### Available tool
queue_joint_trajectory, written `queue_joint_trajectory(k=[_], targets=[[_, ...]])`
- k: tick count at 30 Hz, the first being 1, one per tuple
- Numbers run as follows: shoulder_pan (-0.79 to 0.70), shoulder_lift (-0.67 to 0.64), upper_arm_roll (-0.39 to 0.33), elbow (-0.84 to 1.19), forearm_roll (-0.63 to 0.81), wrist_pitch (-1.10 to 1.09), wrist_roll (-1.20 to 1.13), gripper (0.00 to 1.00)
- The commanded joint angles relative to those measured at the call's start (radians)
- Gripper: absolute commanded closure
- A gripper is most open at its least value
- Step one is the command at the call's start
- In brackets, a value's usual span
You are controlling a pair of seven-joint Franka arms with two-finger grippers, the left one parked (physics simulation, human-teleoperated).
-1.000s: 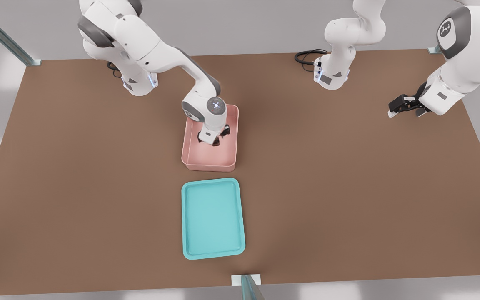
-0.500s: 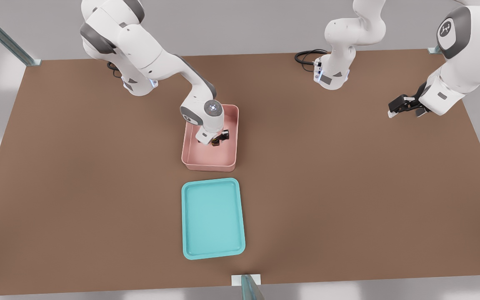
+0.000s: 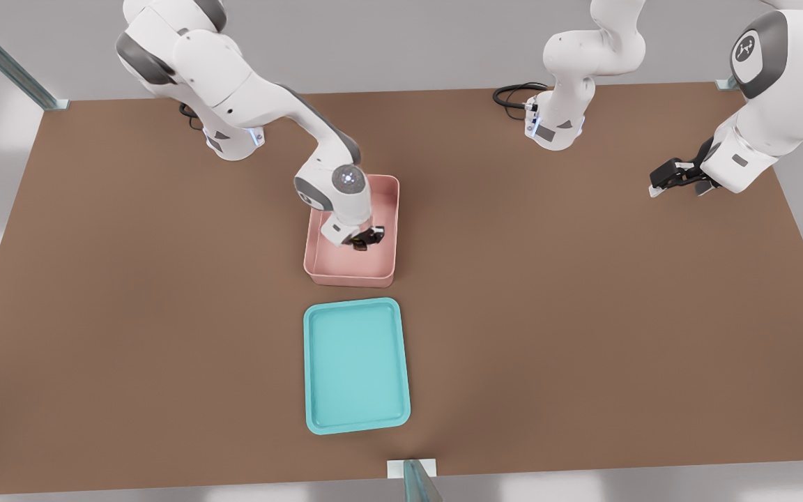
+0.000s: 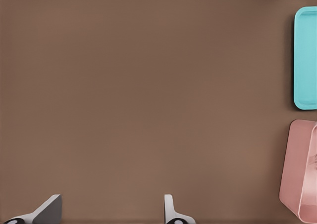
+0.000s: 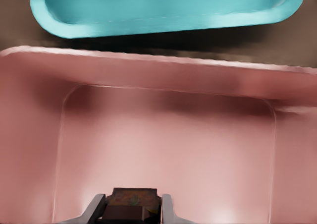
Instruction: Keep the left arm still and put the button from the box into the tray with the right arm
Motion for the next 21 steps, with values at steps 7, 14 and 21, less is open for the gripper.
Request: queue_joint_trajectory(k=[7,14,21], targets=[[-0.172,0.399,0.018,0.707,-0.064,-0.238,-0.596,0.53],[-0.160,0.540,0.013,0.758,-0.149,-0.090,-0.594,0.00],[-0.525,0.393,0.286,0.796,-0.152,-0.695,-0.833,0.00]])
